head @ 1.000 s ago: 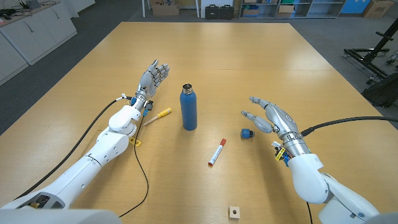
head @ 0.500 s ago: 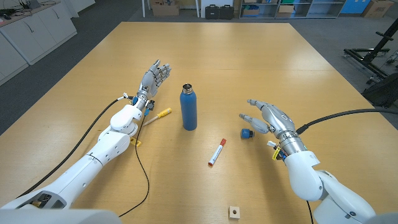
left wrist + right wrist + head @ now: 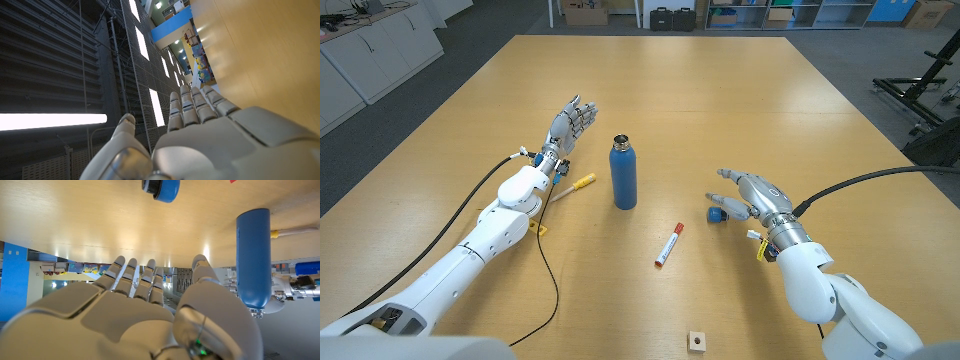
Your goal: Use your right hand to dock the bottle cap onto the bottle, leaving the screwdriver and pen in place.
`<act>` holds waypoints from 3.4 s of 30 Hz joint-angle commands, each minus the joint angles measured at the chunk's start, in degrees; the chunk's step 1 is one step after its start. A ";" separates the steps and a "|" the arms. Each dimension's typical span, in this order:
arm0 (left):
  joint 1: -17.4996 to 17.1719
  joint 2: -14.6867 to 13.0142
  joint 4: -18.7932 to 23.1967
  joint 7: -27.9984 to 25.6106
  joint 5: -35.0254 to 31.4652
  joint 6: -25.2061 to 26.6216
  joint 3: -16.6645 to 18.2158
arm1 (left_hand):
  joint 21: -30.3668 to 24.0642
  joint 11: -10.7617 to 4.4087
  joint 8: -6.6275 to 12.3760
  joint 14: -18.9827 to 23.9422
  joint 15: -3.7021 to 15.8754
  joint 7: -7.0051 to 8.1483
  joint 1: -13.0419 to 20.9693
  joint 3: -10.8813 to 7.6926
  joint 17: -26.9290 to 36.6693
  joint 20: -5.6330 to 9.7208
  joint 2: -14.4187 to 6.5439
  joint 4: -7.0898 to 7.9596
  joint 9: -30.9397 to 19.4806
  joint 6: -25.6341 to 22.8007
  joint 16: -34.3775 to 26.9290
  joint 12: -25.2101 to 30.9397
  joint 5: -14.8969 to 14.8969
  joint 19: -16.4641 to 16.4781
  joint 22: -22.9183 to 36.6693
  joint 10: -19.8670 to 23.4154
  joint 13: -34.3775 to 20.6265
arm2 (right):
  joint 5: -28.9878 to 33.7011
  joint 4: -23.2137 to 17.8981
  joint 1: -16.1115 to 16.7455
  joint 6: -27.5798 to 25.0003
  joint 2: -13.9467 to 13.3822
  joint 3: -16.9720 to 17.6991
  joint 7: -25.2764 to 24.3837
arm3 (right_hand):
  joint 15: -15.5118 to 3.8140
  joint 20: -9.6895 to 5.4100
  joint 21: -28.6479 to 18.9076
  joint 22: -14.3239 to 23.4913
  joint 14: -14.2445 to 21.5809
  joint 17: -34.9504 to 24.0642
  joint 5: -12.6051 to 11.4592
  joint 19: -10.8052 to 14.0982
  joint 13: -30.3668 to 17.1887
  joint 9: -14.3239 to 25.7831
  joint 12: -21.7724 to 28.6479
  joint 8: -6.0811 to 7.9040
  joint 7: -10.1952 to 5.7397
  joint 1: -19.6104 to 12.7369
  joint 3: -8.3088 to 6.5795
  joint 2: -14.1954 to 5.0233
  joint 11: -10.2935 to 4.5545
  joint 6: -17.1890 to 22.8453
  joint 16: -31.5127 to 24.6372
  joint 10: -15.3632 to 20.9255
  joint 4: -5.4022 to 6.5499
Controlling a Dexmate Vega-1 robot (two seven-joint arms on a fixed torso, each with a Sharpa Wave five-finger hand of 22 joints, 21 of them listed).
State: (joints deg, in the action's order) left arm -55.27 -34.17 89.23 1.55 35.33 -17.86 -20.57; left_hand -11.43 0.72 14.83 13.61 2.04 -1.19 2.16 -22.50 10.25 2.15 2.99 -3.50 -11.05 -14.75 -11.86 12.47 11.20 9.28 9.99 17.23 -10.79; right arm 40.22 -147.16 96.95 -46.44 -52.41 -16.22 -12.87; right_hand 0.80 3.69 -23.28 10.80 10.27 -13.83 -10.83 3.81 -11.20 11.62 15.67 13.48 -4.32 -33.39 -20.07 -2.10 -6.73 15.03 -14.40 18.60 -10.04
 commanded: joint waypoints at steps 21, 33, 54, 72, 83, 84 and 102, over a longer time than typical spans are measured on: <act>-0.37 -0.06 2.51 -0.85 -0.88 0.64 -0.81 | 0.14 -0.11 0.06 0.33 0.56 0.67 -0.08 -0.06 0.29 0.47 -0.51 -0.59 -0.27 -0.55 0.19 -0.08 -0.18 -0.15 0.21 0.61 -0.29 | 11.13 -1.80 -12.71 -17.27 -7.90 -17.35 11.73 | 1.15 3.62 1.18 0.10 -2.82 -0.03 -0.99 -1.22 -0.20 0.49 -1.57 -0.65 -0.88 -3.08 -1.07 0.90 -0.99 -1.74 1.79 -2.95 0.37; -0.76 -0.18 2.81 -0.97 -0.91 0.32 -0.61 | 0.17 -0.10 -0.07 0.32 0.31 0.72 -0.10 -0.08 0.29 0.46 -0.59 -0.66 -0.29 -0.42 0.25 -0.16 -0.21 -0.21 0.22 0.63 -0.29 | 22.66 -1.18 -20.86 -21.13 -8.76 -26.18 24.96 | 0.38 4.08 1.39 0.11 -2.39 -0.11 -1.04 -1.35 -0.21 0.50 -1.55 -0.56 -1.45 -3.10 -1.05 1.07 -1.13 -1.43 1.63 -2.87 0.56; -2.12 -0.09 2.70 -0.92 -0.63 -1.37 -0.06 | 0.19 -0.12 -0.12 0.31 0.47 0.70 -0.10 -0.12 0.30 0.44 -0.71 -0.80 -0.32 -0.58 0.33 -0.30 -0.26 -0.25 0.22 0.58 -0.31 | 36.64 2.06 -19.44 -16.76 -2.44 -23.92 39.16 | 0.02 4.91 1.51 0.15 -1.11 -0.34 -1.18 -0.51 -0.26 0.63 -1.28 -0.80 -1.73 -3.02 -1.00 1.32 -0.94 -1.79 1.22 -2.21 1.04; -2.69 -0.21 3.31 -1.48 -0.67 -1.48 0.28 | 0.20 -0.16 -0.17 0.31 0.52 0.71 -0.12 -0.13 0.30 0.37 -0.78 -0.91 -0.34 -0.69 0.38 -0.34 -0.29 -0.25 0.22 0.70 -0.32 | 37.88 5.48 -15.29 -9.54 3.21 -17.92 39.89 | -0.54 4.98 1.50 0.16 -0.48 -0.40 -1.26 0.06 -0.27 0.69 -1.04 -0.61 -2.02 -3.18 -1.06 1.44 -1.30 -1.35 1.05 -1.51 1.06; -2.45 0.09 2.89 -1.33 -0.68 -1.64 0.13 | 0.21 -0.23 -0.23 0.38 0.50 0.56 -0.14 -0.14 0.31 0.25 -0.82 -0.98 -0.35 -0.72 0.39 -0.39 -0.31 -0.28 0.22 0.75 -0.32 | 40.60 7.58 -13.73 -6.45 5.84 -16.48 39.65 | -1.15 4.68 1.35 0.15 -0.19 -0.36 -1.56 1.05 -0.29 0.74 -0.99 -0.47 -2.81 -4.48 -1.72 1.13 -2.09 -1.02 1.11 -1.25 0.62; -2.40 0.11 2.87 -1.30 -0.70 -1.61 0.08 | 0.21 -0.26 -0.22 0.39 0.49 0.57 -0.14 -0.14 0.31 0.24 -0.82 -0.99 -0.35 -0.74 0.39 -0.39 -0.31 -0.29 0.22 0.73 -0.32 | 41.08 7.80 -13.67 -6.20 6.10 -16.44 39.82 | -1.43 4.64 1.33 0.15 -0.12 -0.35 -1.60 1.18 -0.29 0.75 -0.97 -0.42 -3.03 -4.68 -1.82 1.09 -2.27 -0.93 1.10 -1.19 0.56; -2.27 0.29 2.60 -1.40 -0.80 -1.58 -0.05 | 0.23 -0.32 -0.27 0.41 0.37 0.54 -0.18 -0.14 0.32 0.07 -0.88 -1.09 -0.37 -0.88 0.42 -0.44 -0.33 -0.34 0.22 0.84 -0.33 | 43.42 10.50 -11.86 -1.85 9.85 -13.63 39.02 | -2.18 4.30 1.34 0.10 0.16 -0.22 -2.01 2.09 -0.29 0.82 -0.99 -0.19 -3.81 -6.90 -2.76 1.10 -3.82 -0.54 1.27 -0.87 -0.02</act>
State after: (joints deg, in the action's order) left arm -57.56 -33.93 91.90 0.16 34.66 -19.38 -20.54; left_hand -11.22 0.41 14.61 13.60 2.05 -0.48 2.14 -22.40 10.25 2.15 2.51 -4.38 -11.34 -15.26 -11.66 12.03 11.20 9.28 9.99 17.53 -10.79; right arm 82.29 -138.27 84.02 -50.55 -44.59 -31.16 27.44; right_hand -0.72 7.89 -21.96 10.79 10.18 -13.98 -12.32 5.38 -11.34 12.12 14.41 12.75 -7.66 -38.99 -22.23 -1.09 -9.77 14.29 -13.14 17.62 -9.93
